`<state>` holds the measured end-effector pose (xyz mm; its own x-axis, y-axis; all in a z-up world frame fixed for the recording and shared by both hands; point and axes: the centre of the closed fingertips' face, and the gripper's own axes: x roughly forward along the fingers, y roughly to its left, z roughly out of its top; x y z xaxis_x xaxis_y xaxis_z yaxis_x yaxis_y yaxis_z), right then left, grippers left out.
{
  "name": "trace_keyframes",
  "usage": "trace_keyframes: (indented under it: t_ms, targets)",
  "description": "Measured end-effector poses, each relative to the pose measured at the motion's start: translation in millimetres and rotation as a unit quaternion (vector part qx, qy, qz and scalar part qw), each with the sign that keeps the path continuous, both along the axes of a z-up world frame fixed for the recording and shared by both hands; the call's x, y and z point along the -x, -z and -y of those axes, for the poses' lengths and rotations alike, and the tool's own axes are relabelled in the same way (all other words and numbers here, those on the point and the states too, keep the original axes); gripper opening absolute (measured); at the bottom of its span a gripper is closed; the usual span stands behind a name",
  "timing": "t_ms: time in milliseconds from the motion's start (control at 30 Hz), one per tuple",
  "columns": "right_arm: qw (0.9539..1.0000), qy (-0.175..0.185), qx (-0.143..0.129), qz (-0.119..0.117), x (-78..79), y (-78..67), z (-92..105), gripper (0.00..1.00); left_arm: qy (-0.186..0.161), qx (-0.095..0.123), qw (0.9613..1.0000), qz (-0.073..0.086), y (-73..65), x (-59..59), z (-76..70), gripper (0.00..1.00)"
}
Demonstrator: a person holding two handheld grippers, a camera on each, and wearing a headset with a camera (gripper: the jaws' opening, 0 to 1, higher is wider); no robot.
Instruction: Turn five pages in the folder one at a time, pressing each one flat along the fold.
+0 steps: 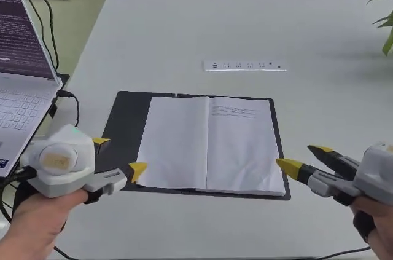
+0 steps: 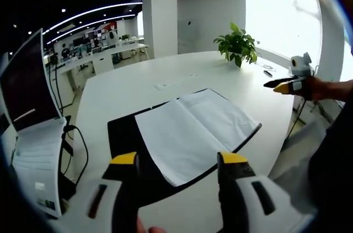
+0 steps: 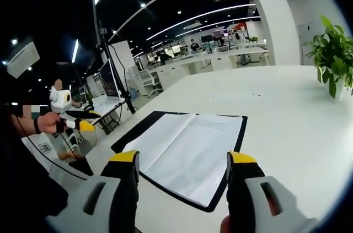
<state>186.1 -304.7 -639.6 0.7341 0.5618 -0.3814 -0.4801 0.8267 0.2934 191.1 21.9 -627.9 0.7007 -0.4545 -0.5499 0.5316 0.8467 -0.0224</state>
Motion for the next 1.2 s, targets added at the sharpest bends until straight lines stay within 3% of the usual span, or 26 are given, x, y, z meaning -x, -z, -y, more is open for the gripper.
trace_keyframes:
  t_ms: [200,433,600,833,1200]
  targets:
    - [0.9999,0.002,0.012,-0.004,16.6,1.0,3.9,0.68,-0.009,0.009,0.9999,0.007,-11.3,8.5,-2.8,0.61]
    - [0.9998,0.01,0.012,-0.008,28.8,1.0,4.3,0.7,-0.018,0.011,0.9998,0.001,-8.5,13.3,-5.1,0.63]
    - [0.9998,0.009,0.016,-0.012,29.3,2.7,6.9,0.7,-0.018,0.014,0.9997,0.001,-9.4,12.4,-2.6,0.64]
    - [0.9997,0.005,0.019,-0.013,30.0,1.3,6.1,0.71,-0.001,0.014,0.9999,-0.002,-8.2,5.9,15.5,0.65]
    - [0.9997,0.002,0.019,-0.017,30.3,1.4,8.5,0.72,0.03,0.023,0.9993,-0.006,-7.6,-1.1,55.4,0.65]
